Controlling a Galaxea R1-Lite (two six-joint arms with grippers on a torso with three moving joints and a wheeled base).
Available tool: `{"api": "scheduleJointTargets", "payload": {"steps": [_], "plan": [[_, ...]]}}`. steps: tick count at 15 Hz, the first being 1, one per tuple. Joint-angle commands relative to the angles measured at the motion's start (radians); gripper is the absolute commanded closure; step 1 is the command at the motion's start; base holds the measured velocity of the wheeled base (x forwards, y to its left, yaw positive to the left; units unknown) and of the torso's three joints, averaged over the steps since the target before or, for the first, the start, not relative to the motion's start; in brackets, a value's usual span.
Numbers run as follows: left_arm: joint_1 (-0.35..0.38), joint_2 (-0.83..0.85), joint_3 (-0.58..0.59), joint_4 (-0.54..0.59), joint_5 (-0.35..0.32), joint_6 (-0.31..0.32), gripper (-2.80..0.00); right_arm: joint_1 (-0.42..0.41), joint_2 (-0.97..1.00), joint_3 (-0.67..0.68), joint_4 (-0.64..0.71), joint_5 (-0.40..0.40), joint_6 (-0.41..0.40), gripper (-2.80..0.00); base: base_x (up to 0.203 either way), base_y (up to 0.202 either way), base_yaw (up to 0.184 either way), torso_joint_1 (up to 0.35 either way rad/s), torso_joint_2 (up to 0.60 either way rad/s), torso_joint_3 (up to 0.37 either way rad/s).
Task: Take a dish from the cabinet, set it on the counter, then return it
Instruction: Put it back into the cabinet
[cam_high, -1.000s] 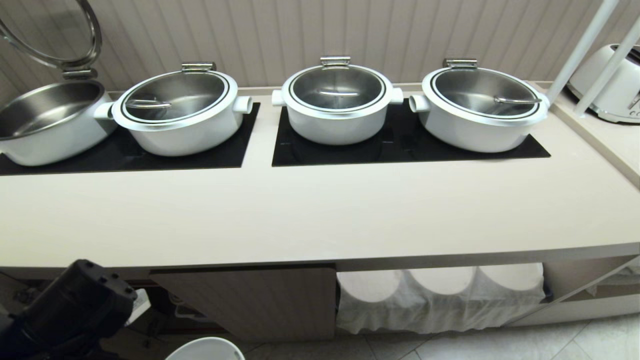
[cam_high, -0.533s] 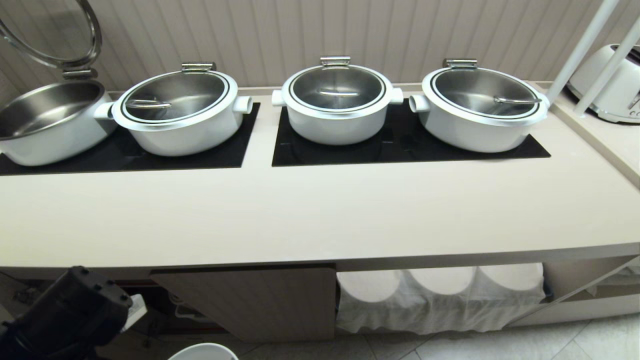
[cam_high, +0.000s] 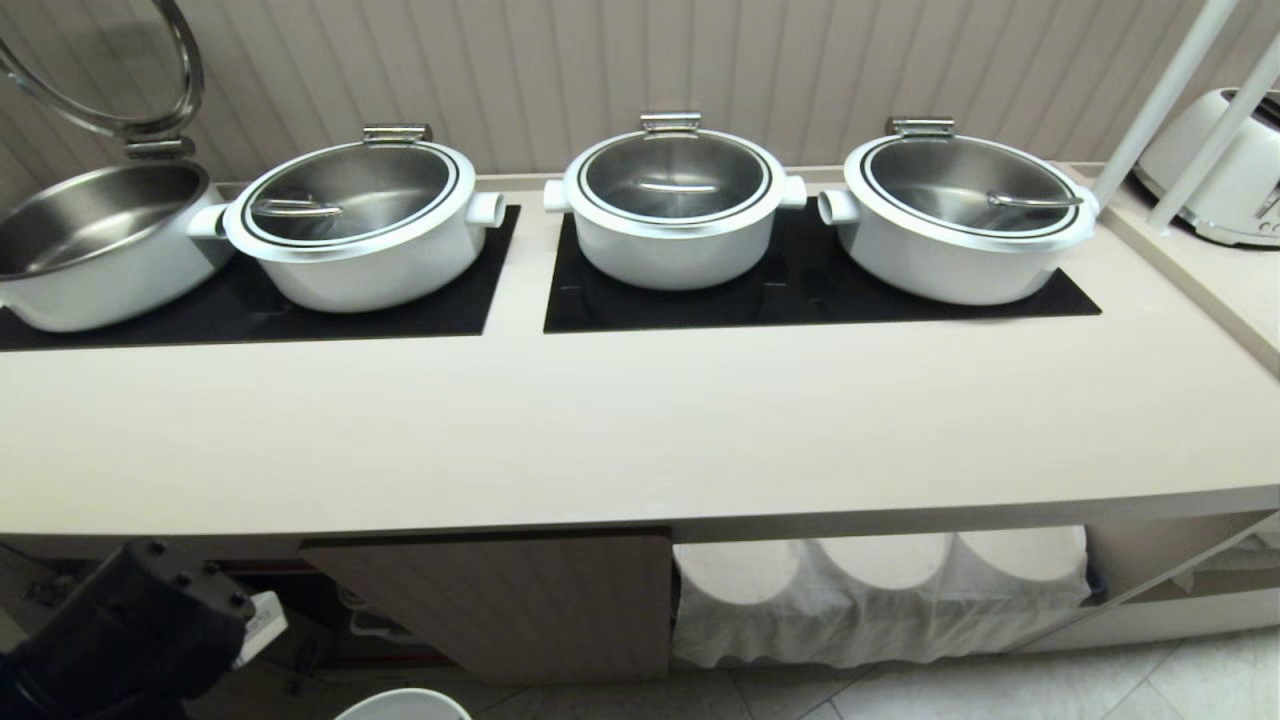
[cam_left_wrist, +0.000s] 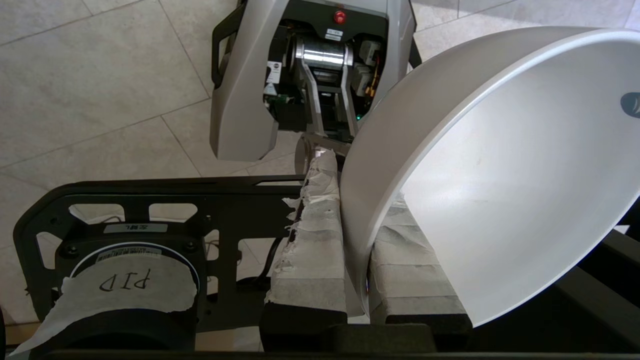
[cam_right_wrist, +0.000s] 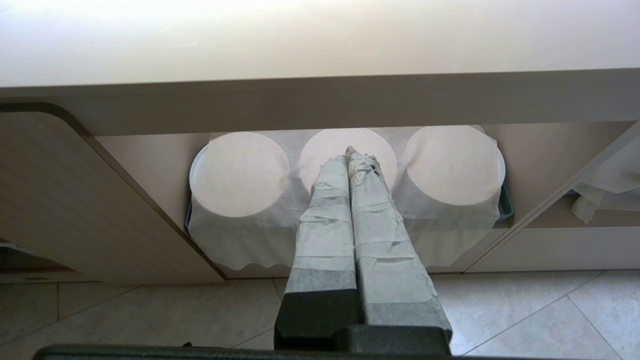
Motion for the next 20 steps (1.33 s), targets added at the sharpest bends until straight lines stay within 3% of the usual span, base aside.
{"api": "scheduleJointTargets", "payload": {"steps": [1, 20], "plan": [[0.000, 0.000, 0.000, 0.003, 0.000, -0.005, 0.00, 0.001, 0.000, 0.000, 0.000, 0.000, 0.000, 0.00, 0.000, 0.000, 0.000, 0.000, 0.00, 0.000], [0.000, 0.000, -0.004, -0.028, -0.024, -0.012, 0.00, 0.000, 0.000, 0.000, 0.000, 0.000, 0.000, 0.00, 0.000, 0.000, 0.000, 0.000, 0.00, 0.000]]}}
